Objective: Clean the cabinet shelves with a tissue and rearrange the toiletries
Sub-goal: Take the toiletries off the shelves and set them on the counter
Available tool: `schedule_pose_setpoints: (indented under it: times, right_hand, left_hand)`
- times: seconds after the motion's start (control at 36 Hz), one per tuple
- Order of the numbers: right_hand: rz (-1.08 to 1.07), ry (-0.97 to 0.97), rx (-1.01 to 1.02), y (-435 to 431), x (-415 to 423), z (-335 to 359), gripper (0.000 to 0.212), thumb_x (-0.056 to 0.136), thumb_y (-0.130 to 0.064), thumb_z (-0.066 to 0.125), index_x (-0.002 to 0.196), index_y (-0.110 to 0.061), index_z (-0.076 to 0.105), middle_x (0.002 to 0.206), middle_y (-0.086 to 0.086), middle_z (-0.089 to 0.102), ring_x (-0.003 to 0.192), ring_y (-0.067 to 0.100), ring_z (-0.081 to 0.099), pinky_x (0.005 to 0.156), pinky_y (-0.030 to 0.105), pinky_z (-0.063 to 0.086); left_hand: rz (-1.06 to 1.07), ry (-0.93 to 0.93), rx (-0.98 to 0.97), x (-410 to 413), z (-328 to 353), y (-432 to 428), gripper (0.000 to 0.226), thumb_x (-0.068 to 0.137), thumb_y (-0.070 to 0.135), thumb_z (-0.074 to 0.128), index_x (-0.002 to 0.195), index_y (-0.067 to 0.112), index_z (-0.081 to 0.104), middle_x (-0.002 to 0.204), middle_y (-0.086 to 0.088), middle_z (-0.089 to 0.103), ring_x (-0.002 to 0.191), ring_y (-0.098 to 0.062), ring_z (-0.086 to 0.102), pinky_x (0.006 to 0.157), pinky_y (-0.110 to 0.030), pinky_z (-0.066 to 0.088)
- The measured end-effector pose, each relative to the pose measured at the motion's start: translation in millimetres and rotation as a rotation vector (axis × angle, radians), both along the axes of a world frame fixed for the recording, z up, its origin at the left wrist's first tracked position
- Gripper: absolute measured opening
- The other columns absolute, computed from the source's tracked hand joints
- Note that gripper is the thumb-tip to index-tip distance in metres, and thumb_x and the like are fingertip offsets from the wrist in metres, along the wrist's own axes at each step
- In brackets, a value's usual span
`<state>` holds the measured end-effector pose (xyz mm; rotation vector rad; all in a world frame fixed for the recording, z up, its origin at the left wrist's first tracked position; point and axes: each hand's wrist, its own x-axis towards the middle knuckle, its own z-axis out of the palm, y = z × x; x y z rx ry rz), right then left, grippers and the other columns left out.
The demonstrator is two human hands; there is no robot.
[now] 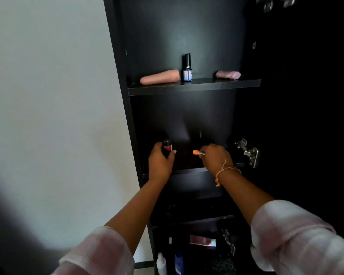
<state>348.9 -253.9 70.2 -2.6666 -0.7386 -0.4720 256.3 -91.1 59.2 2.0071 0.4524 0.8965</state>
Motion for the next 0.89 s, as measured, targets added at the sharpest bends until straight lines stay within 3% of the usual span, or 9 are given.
schedule_pose_setpoints:
  times: [0.22,0.39,0.53,0.69,0.81,0.89]
  right_hand:
    - [0.042,0.014,0.328,-1.6,-22.8,-6.9,0.017,0.088,-0.029,0.066,0.101,-0.020,0.072,0.096,0.011,0.067,0.090,0.034,0.064,0.074,0.040,0.054]
    - [0.074,0.068,0.607,-7.3,-50.7,-16.6,0.016,0.087,-0.030,0.068,0.100,-0.021,0.071,0.095,0.003,0.069,0.083,0.020,0.065,0.073,0.037,0.055]
    - [0.089,0.123,0.750,-14.2,-83.9,-48.7,0.020,0.091,-0.036,0.063,0.108,-0.025,0.064,0.099,-0.010,0.061,0.081,0.004,0.061,0.069,0.024,0.054]
    - [0.022,0.267,0.696,-27.3,-117.0,-122.9,0.025,0.094,-0.029,0.060,0.116,-0.019,0.065,0.108,0.001,0.062,0.088,0.016,0.062,0.074,0.024,0.046]
    - [-0.090,0.516,0.546,-37.7,-135.5,-187.3,0.018,0.091,-0.031,0.062,0.103,-0.021,0.069,0.093,0.002,0.069,0.084,0.022,0.064,0.069,0.025,0.045]
    - [-0.118,0.715,0.453,-42.0,-150.0,-234.3,0.020,0.093,-0.031,0.060,0.092,-0.014,0.070,0.082,0.005,0.068,0.078,0.027,0.063,0.069,0.033,0.050]
  left_hand:
    - [-0.100,-0.154,-0.063,-5.6,-8.7,-3.2,0.026,0.083,0.029,0.074,0.103,0.034,0.058,0.094,0.019,0.065,0.095,-0.002,0.065,0.081,-0.017,0.052]
    - [-0.168,-0.242,-0.101,-28.8,-11.3,-23.5,0.026,0.084,0.031,0.074,0.104,0.037,0.058,0.097,0.021,0.067,0.094,0.006,0.064,0.079,-0.014,0.053]
    - [-0.191,-0.232,-0.120,-52.5,-36.8,-41.7,0.027,0.085,0.033,0.072,0.110,0.029,0.061,0.104,0.013,0.066,0.098,-0.004,0.065,0.083,-0.023,0.056]
    - [-0.133,-0.106,-0.097,-87.4,-103.4,-47.9,0.024,0.083,0.044,0.071,0.102,0.034,0.060,0.098,0.007,0.060,0.084,-0.008,0.066,0.073,-0.020,0.055]
    - [-0.099,0.082,-0.173,-121.1,-168.3,-51.2,0.020,0.083,0.031,0.075,0.095,0.029,0.060,0.090,0.006,0.063,0.080,-0.003,0.066,0.070,-0.014,0.052]
    - [-0.063,0.238,-0.256,-150.0,-216.7,-52.6,0.025,0.082,0.025,0.076,0.100,0.028,0.060,0.096,0.008,0.062,0.084,-0.004,0.065,0.076,-0.021,0.057]
